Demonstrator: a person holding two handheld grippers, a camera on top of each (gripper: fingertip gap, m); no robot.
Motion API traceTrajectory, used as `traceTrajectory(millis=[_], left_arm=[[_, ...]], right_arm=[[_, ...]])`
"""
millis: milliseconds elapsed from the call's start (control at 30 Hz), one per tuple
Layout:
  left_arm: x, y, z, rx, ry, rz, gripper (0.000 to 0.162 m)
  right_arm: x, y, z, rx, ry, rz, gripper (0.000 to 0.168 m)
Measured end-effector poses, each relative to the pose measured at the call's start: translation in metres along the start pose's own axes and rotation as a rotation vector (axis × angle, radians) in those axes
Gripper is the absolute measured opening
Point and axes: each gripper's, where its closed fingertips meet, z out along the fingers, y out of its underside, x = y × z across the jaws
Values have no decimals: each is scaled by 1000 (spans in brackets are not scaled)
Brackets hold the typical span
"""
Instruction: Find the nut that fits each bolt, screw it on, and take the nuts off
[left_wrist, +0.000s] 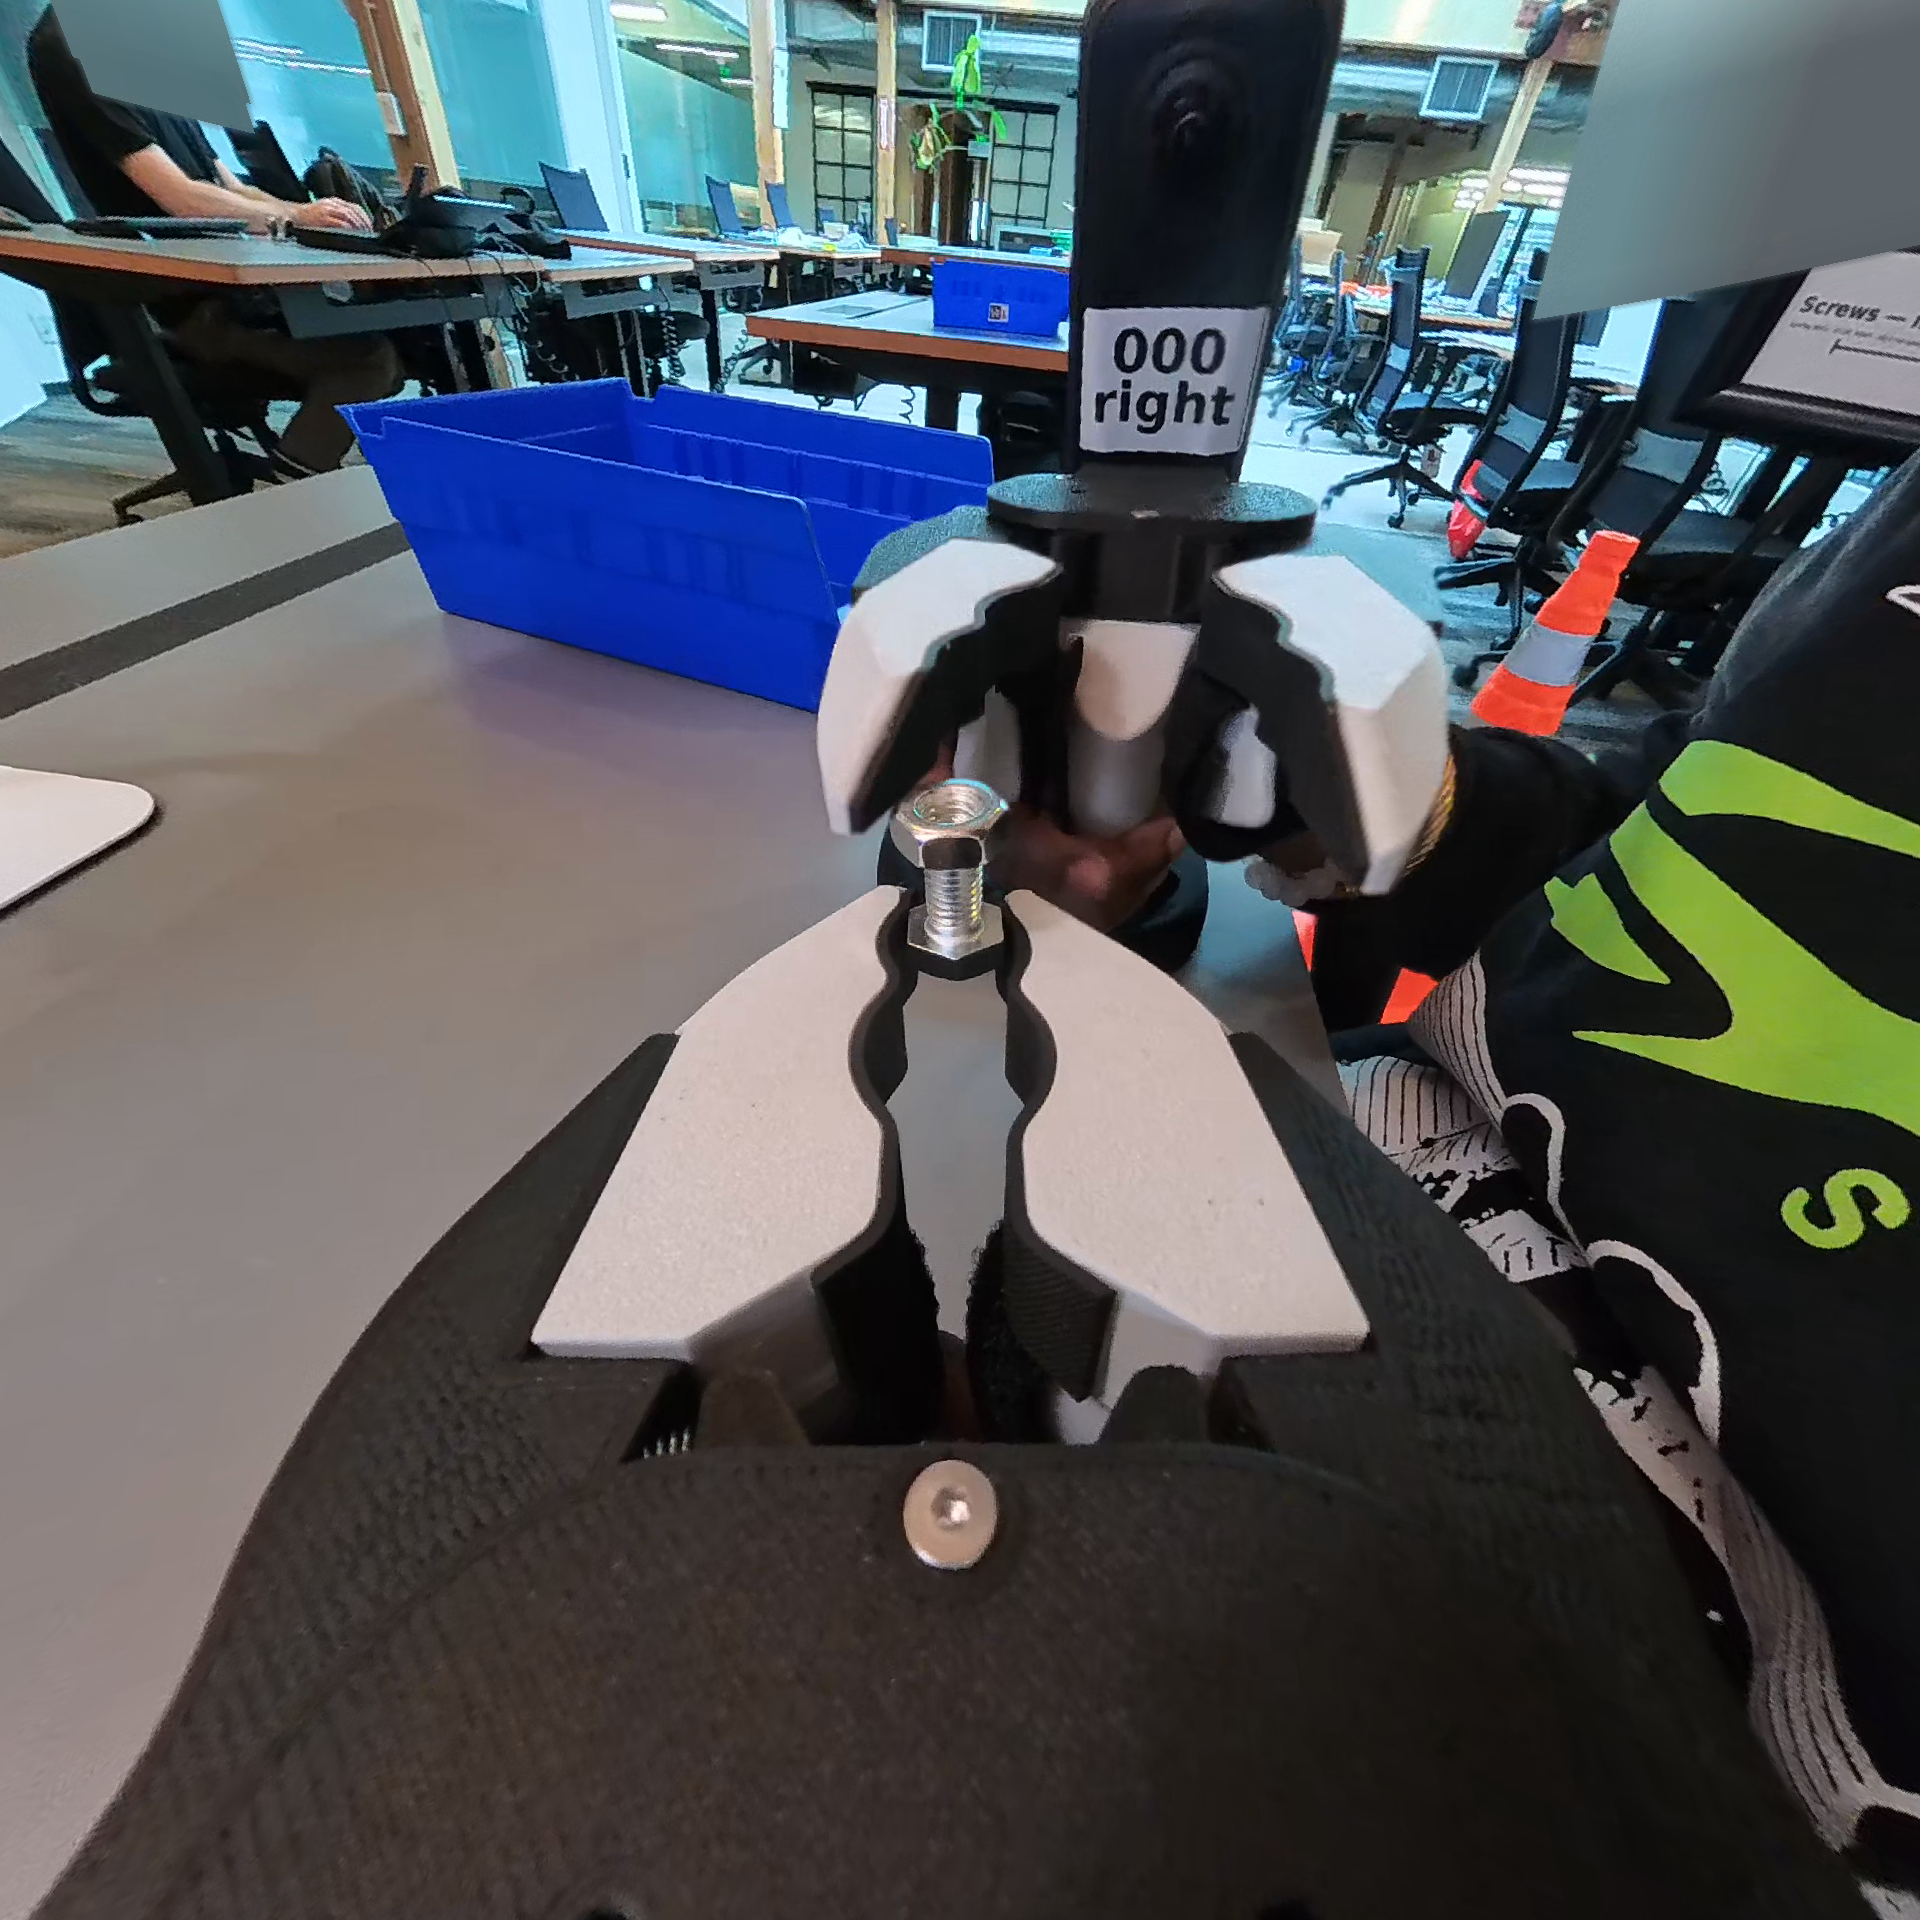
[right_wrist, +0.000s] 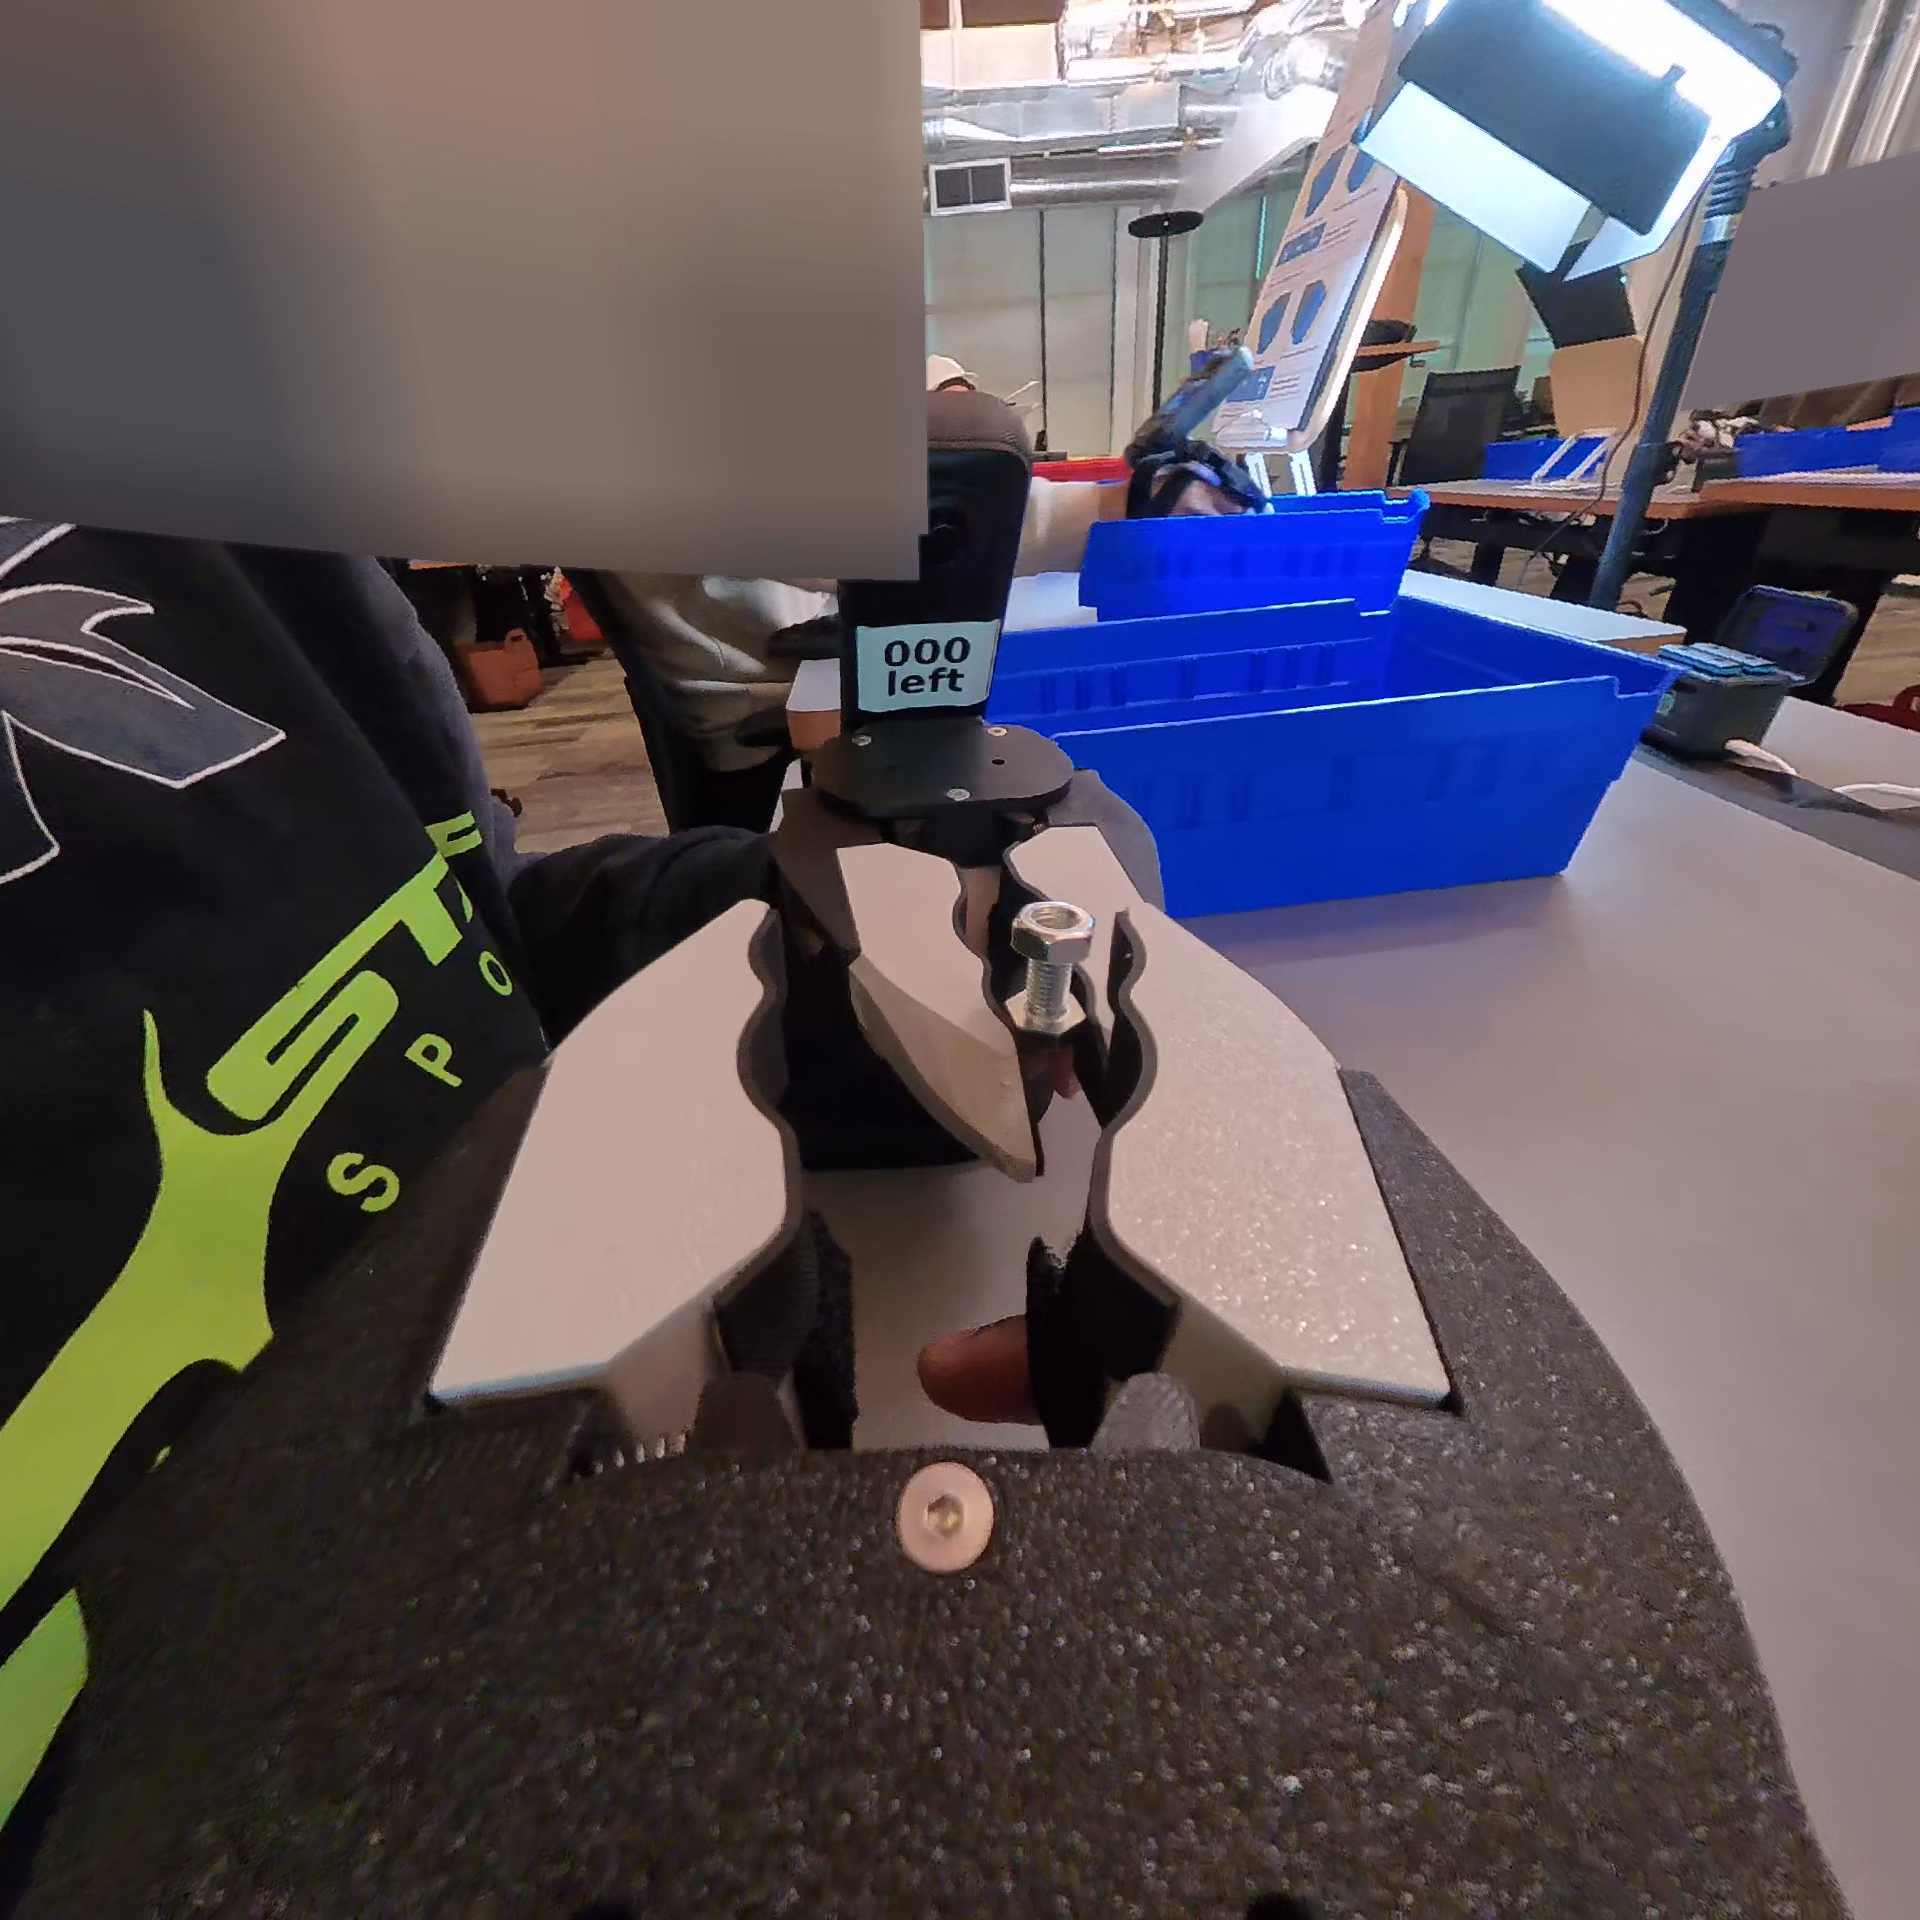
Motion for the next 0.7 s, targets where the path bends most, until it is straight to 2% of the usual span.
traceTrajectory(millis=[300, 567, 700], left_arm=[[-1, 0, 0, 1, -1, -7, 14], [-1, 1, 1, -9, 3, -2, 14], [-1, 1, 0, -3, 0, -9, 14]], right_arm=[[1, 0, -8, -1, 17, -2, 54], [-1, -1, -2, -4, -1, -9, 59], [0, -1, -6, -7, 11, -8, 56]])
